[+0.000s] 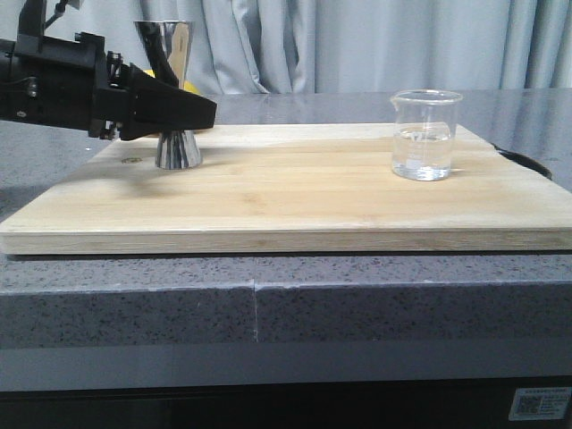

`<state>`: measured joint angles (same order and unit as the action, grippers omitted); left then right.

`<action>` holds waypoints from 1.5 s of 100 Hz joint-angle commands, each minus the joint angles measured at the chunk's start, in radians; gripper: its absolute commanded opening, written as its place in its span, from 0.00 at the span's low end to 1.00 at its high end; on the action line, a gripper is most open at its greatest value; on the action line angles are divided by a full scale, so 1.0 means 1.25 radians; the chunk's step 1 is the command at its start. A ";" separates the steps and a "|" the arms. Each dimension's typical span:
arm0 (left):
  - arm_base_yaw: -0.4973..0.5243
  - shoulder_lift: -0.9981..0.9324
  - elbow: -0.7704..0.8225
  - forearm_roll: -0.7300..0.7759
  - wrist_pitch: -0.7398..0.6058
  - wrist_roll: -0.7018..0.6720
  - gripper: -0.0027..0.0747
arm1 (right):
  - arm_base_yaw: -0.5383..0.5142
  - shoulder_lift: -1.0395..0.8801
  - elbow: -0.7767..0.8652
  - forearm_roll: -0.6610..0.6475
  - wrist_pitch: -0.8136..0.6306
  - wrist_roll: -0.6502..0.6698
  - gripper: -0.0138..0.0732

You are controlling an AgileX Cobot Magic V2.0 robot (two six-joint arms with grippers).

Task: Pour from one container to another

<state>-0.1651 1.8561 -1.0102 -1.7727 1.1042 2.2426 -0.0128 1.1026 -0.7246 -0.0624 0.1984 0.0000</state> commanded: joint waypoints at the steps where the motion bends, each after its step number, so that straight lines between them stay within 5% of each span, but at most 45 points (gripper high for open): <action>1: 0.000 -0.038 -0.022 -0.038 0.061 -0.007 0.35 | -0.001 -0.012 -0.027 -0.008 -0.057 0.000 0.70; 77: 0.000 -0.038 -0.022 -0.035 0.091 -0.007 0.01 | 0.003 -0.012 -0.027 -0.008 -0.062 0.000 0.70; 150: 0.000 -0.055 -0.022 -0.042 0.133 -0.007 0.01 | 0.167 -0.043 0.006 -0.061 -0.075 0.000 0.70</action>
<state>-0.1651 1.8540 -1.0118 -1.7617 1.1453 2.2406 0.1905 1.0957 -0.7171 -0.1204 0.1891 0.0000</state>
